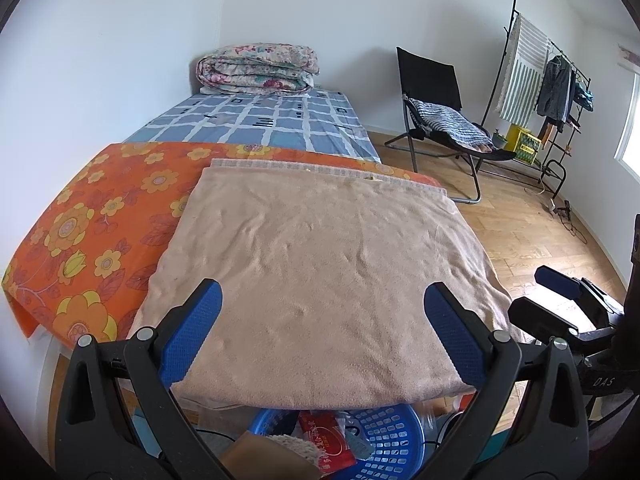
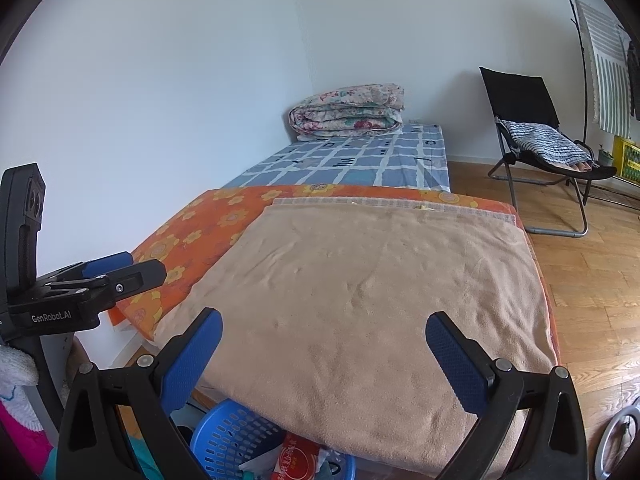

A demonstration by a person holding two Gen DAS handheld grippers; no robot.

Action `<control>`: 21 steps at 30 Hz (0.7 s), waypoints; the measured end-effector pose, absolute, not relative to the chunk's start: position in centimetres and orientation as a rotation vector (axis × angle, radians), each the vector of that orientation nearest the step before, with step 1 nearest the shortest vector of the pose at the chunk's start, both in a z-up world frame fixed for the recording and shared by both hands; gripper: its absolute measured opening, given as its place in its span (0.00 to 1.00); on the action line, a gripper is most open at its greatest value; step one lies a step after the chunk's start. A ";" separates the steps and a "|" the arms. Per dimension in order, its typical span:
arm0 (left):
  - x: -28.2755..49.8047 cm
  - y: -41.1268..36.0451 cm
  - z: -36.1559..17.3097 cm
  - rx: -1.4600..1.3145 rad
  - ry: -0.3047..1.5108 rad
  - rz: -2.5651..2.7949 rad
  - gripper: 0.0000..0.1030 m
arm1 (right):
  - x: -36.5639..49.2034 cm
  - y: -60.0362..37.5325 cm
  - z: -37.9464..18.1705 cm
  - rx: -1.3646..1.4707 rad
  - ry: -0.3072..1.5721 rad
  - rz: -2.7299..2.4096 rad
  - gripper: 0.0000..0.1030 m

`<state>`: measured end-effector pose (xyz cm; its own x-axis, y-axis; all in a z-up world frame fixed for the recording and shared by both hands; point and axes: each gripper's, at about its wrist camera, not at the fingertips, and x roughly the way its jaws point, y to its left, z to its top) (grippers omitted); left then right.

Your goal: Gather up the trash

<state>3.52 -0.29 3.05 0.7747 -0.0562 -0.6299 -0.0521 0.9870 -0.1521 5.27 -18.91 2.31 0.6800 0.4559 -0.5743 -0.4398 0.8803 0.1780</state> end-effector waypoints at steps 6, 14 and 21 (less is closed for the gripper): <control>3.5 0.2 2.7 -0.168 0.693 0.006 1.00 | 5.3 -18.9 2.3 0.025 0.652 0.503 1.00; 3.5 0.1 2.7 -0.165 0.697 0.009 1.00 | 5.3 -18.9 2.2 0.025 0.654 0.503 1.00; 3.5 0.2 2.5 -0.162 0.698 0.015 1.00 | 5.3 -19.0 2.2 0.027 0.655 0.500 1.00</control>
<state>3.46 0.21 2.46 0.7667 -0.0401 -0.6408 -0.0684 0.9873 -0.1436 5.31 -18.97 2.21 0.6792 0.4539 -0.5767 -0.4373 0.8814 0.1787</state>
